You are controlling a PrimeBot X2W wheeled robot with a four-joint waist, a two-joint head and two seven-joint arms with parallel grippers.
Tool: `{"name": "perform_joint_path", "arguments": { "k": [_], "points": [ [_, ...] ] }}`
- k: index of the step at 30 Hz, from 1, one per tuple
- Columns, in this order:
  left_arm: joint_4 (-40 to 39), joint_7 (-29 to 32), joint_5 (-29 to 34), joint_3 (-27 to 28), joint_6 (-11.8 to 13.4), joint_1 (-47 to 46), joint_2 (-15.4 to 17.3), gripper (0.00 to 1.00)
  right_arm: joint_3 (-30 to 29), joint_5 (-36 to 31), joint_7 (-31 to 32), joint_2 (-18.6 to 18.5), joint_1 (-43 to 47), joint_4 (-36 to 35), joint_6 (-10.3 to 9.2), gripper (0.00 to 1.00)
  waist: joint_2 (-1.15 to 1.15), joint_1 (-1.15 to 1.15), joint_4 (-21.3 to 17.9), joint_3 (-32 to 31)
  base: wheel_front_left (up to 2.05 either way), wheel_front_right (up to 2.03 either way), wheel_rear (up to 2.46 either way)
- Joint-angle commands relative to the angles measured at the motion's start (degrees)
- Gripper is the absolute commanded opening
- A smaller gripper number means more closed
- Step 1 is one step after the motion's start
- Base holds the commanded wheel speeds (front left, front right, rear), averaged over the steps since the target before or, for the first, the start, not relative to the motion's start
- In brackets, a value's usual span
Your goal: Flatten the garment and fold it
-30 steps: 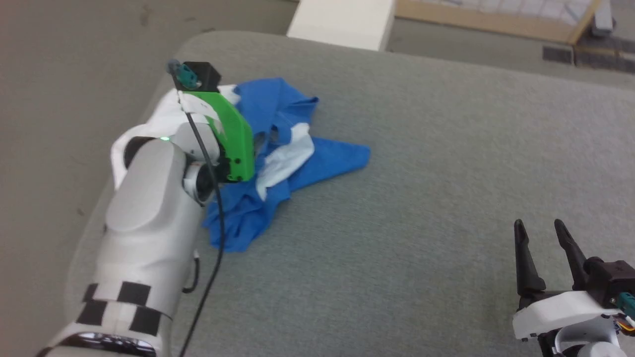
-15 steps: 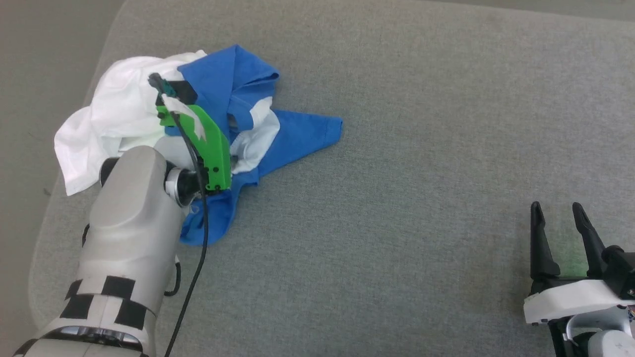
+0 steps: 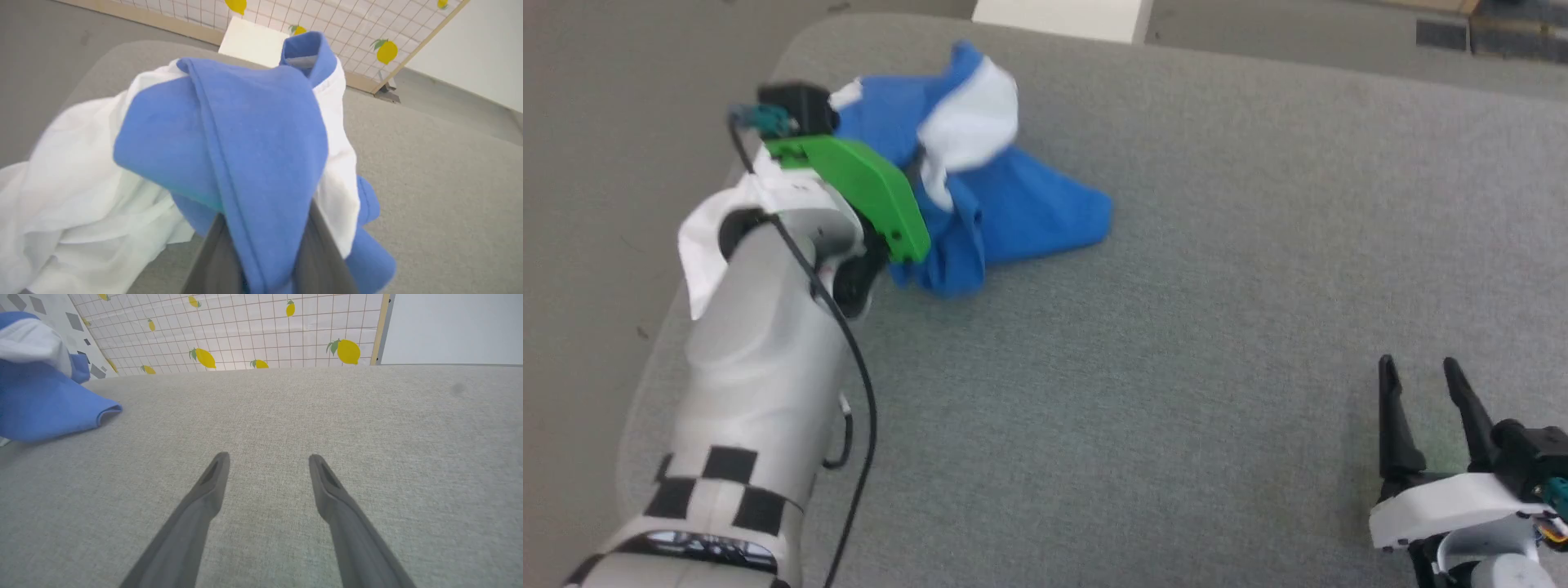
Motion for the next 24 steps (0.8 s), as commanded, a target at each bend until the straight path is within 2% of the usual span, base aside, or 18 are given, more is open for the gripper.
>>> {"name": "perform_joint_path", "arguments": {
  "k": [1,4,7,11,14,18,24],
  "points": [
    [-1.57,-2.04,-0.06,0.14,-0.35,-2.2,0.84,0.0,0.46,0.62,-0.63,0.02,0.26,0.59,-0.1,1.0,0.0,0.0,2.33,-5.05,0.0,0.0,0.0],
    [-4.9,-5.25,1.0,-1.28,-0.4,-4.99,2.31,0.0,1.42,1.65,-1.19,0.02,0.82,2.21,-0.1,1.0,0.0,0.0,1.78,-7.74,0.0,0.0,0.0],
    [-9.25,-6.47,0.8,-5.12,-0.42,-7.54,3.62,0.0,2.19,2.94,-1.73,0.02,1.14,3.68,-0.1,1.0,0.0,0.0,0.1,-10.41,0.0,0.0,0.0],
    [-14.16,-6.41,-0.14,-10.29,-0.43,-11.23,7.03,0.0,2.9,4.43,-2.31,0.02,1.64,5.51,-0.1,1.0,0.0,0.0,-3.7,-13.18,0.0,0.0,0.0],
    [-17.8,-5.9,-2.82,-13.35,-0.44,-14.8,8.31,0.0,3.02,4.93,-2.57,0.02,2.27,6.64,-0.1,1.0,0.0,0.0,-6.99,-14.47,0.0,0.0,0.0],
    [-21.08,-3.56,-5.9,-17.63,-0.44,-18.57,8.56,0.0,2.21,5.08,-2.72,0.02,2.88,7.37,-0.1,1.0,0.0,0.0,-11.67,-15.38,0.0,0.0,0.0],
    [-22.23,-2.53,-9.98,-21.39,-0.44,-19.19,6.85,0.0,0.35,4.32,-2.77,0.02,3.36,6.64,-0.1,1.0,0.0,0.0,-18.19,-15.04,0.0,0.0,0.0]
  ]
}}
